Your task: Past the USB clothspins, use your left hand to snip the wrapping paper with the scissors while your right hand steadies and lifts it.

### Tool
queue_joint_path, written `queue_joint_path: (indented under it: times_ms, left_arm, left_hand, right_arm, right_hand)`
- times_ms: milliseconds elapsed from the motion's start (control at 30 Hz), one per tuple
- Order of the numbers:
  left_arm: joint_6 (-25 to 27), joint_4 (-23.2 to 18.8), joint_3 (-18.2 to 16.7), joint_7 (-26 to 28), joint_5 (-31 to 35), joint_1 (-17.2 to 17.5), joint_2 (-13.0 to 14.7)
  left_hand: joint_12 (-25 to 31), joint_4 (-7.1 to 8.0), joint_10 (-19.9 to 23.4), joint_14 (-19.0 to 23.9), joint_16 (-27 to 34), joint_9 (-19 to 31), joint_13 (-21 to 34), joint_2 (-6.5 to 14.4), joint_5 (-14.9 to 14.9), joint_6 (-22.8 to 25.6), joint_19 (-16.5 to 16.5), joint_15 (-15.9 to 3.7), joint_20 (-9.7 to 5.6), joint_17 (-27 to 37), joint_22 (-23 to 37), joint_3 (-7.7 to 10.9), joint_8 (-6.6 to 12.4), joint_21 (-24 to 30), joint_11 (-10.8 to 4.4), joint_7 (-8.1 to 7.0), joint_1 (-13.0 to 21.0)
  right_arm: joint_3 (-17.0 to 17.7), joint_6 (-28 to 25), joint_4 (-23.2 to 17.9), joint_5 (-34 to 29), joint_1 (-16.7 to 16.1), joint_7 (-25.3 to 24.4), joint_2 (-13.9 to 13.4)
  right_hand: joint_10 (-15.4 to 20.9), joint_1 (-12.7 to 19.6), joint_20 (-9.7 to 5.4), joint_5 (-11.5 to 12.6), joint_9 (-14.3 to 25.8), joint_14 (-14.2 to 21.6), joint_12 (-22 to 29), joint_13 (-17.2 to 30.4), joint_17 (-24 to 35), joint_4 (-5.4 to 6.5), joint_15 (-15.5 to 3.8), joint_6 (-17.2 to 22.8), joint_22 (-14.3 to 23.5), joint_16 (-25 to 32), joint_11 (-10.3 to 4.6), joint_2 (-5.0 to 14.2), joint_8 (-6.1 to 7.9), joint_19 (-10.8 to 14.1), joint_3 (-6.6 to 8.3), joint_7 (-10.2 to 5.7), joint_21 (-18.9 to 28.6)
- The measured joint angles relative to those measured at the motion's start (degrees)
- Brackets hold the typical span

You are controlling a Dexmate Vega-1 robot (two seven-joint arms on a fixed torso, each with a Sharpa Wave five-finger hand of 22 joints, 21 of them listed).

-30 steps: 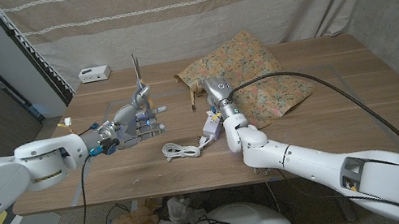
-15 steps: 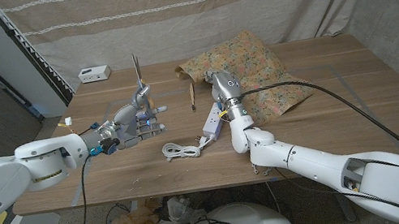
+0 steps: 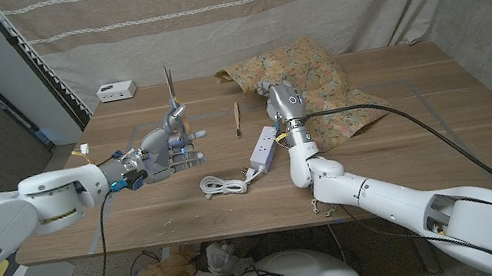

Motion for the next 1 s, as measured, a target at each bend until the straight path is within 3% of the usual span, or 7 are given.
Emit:
queue_joint_path:
  times_ms: [333, 400, 500, 600, 767, 833, 1000]
  left_arm:
    - [0.0, 0.0, 0.0, -0.1, 0.0, 0.0, 0.0]
    - [0.0, 0.0, 0.0, -0.1, 0.0, 0.0, 0.0]
    - [-0.1, 0.1, 0.1, -0.1, 0.1, 0.0, 0.0]
    - [-0.1, 0.1, 0.1, -0.2, 0.1, -0.1, 0.0]
    - [-0.2, 0.1, 0.2, -0.2, 0.1, -0.1, 0.1]
    - [-0.2, 0.1, 0.3, -0.3, 0.1, -0.1, 0.1]
    - [-0.2, 0.2, 0.3, -0.3, 0.1, -0.2, 0.1]
  left_hand:
    - [0.4, 0.24, 0.2, 0.0, 0.0, 0.0, 0.1, 0.2, 0.0, 0.2, 0.0, 0.00, 0.00, 0.1, 0.0, 0.24, -0.01, 0.0, 0.04, -0.01, 0.2]
    - [0.4, 0.40, 0.2, 0.2, 0.0, 0.0, 0.0, 0.2, 0.4, 0.2, 0.0, -0.20, 0.00, 0.1, 0.0, 0.08, -0.01, 0.0, 0.04, -0.01, 0.2]
    - [0.4, 0.40, 0.2, 0.2, 0.0, 0.0, 0.0, 0.2, 0.4, 0.3, 0.0, -0.21, 0.00, 0.1, 0.0, 0.08, -0.01, 0.0, 0.07, -0.10, 0.2]
    - [0.4, 0.40, 0.2, 0.3, 0.0, 0.0, 0.1, 0.2, 0.4, 0.3, 0.0, -0.12, 0.00, 0.1, 0.0, 0.08, -0.02, 0.0, 0.03, -0.10, 0.2]
    - [0.8, 0.40, 0.2, 0.3, 0.0, 0.0, 0.1, 0.2, 0.4, 0.3, 0.0, -0.11, 0.00, 0.1, 0.0, 0.08, -0.02, 0.0, 0.03, -0.11, 0.2]
    - [0.8, 0.40, 0.2, 0.3, 0.0, 0.0, 0.1, 0.2, 0.4, 0.3, 0.0, -0.11, 0.00, 0.1, 0.0, 0.08, -0.02, 0.0, 0.03, -0.11, 0.2]
    - [0.8, 0.40, 0.2, 0.3, 0.0, -0.2, 0.1, 0.2, 0.4, 0.3, 0.0, -0.11, 0.00, 0.2, 0.0, 0.08, -0.02, 0.0, 0.03, -0.12, 0.2]
  right_arm:
    - [0.5, 0.6, 1.2, 0.0, -0.1, -2.4, -0.5]
    - [0.6, 0.6, 1.3, 0.0, -0.2, -2.4, -0.6]
    - [0.9, 1.7, 1.3, 0.2, -0.3, -3.1, -1.0]
    - [1.3, 3.0, 0.8, 1.2, -0.6, -2.6, -1.4]
    - [2.6, 5.9, -0.5, 4.1, -1.3, 0.4, -2.3]
    - [3.0, 6.9, -0.8, 5.0, -1.6, 1.4, -2.6]
    - [3.9, 9.0, -1.2, 6.6, -1.9, 3.1, -3.0]
  right_hand:
    - [0.5, -0.9, 0.22, 2.2, 0.5, 0.9, 0.2, 3.7, -2.2, -0.30, -0.91, -0.8, 2.4, 0.0, -0.50, 1.93, -1.67, -4.0, -0.30, -3.27, 3.3]
    - [-1.2, -0.5, 0.22, 3.1, 0.8, 0.9, 0.8, 6.1, -2.2, 1.08, -0.91, -0.2, 3.7, 0.0, 0.16, 2.33, -2.13, -4.0, 0.63, -3.87, 3.3]
    - [-6.3, 0.2, 0.22, 4.0, 0.9, 0.9, 2.2, 11.9, -2.2, 1.72, -0.91, -3.4, 5.4, 0.0, 0.22, 3.01, -5.38, -4.0, 0.34, -2.00, 3.2]
    - [-11.0, 0.3, 0.21, 3.3, 1.1, 0.9, 5.6, 18.9, -2.3, 1.04, -0.91, -9.3, 4.7, 0.0, 1.53, 3.18, -8.28, -4.0, 1.03, 2.37, 1.4]
    - [-12.4, -0.1, 0.06, 1.6, 1.1, 0.9, 12.4, 27.6, -2.3, -0.73, -0.91, -10.9, 0.8, 0.0, 3.18, 2.80, -8.47, -1.5, 3.33, 5.18, -1.2]
    - [-12.2, -1.0, 0.08, 1.6, 1.1, 0.9, 14.3, 30.0, -2.3, -0.50, -0.91, -10.7, 0.0, 0.0, 3.41, 1.91, -8.47, -0.5, 4.61, 5.52, -1.4]
    - [-13.1, -5.0, -0.05, 2.2, 1.1, 0.9, 21.3, 39.9, -2.3, 0.13, -0.92, -10.2, -0.4, 0.0, 5.07, 0.55, -8.47, 5.3, 10.88, 6.01, -0.7]
